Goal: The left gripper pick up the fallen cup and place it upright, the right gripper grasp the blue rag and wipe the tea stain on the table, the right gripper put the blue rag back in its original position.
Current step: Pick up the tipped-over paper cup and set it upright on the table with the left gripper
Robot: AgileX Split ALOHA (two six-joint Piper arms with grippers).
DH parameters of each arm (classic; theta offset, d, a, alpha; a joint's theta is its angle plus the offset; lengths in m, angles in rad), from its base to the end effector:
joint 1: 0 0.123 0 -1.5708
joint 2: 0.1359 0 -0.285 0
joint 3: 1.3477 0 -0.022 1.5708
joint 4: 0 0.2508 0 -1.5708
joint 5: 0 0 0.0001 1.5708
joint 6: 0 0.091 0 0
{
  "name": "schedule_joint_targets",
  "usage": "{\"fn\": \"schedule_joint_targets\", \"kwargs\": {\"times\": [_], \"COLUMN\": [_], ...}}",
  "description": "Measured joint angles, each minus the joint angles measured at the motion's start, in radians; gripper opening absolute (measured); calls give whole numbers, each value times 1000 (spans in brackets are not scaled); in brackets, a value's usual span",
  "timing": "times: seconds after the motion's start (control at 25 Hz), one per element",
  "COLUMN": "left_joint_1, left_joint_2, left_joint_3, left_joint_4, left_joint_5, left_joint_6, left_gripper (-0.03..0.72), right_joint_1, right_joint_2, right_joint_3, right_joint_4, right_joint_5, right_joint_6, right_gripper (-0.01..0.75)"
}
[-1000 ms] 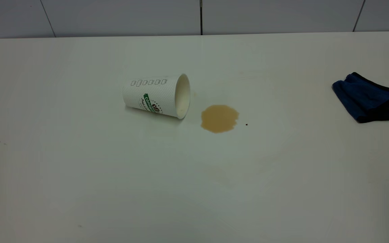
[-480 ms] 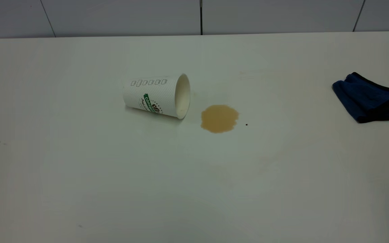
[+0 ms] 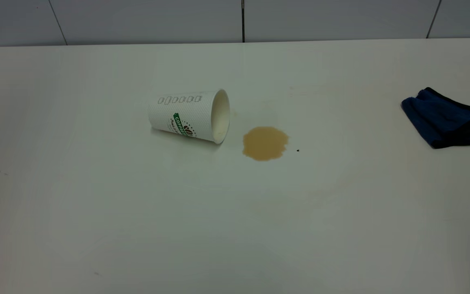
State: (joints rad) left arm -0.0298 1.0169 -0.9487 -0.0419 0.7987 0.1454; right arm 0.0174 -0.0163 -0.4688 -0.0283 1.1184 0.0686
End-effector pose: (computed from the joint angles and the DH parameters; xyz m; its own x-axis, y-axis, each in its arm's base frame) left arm 0.1991 -0.0087 0.3462 -0.6918 0.1365 -0.7091 0.1322 0.9893 0.0615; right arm -0.0063 -0.0024 0.2640 -0.5181 0.0472 -0.8540 0.0335 0.9988 0.0348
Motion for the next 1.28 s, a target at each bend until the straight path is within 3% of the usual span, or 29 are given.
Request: {"fn": "schedule_joint_targets", "kwargs": {"times": [0.12,0.24,0.72,1.0,1.28], "left_joint_1": [-47,-136,-535,-650,-696], "left_joint_2": [179,344,923,1160,1368], "left_joint_3": [-111,-221,-616,-768,-941], "left_joint_4": [14,91,482,512,523], "left_joint_5": [5,5,122,129,167], "left_joint_6": [3,-27,-387,-409,-400], "left_gripper": [651,716,697,684,672], "right_joint_1": [0,0,0,0,0], "right_joint_2": [0,0,0,0,0], "right_joint_3": [0,0,0,0,0], "right_joint_4": [0,0,0,0,0], "right_joint_5": [0,0,0,0,0], "right_joint_6": [0,0,0,0,0], "right_gripper": [561,561,561,561,561]}}
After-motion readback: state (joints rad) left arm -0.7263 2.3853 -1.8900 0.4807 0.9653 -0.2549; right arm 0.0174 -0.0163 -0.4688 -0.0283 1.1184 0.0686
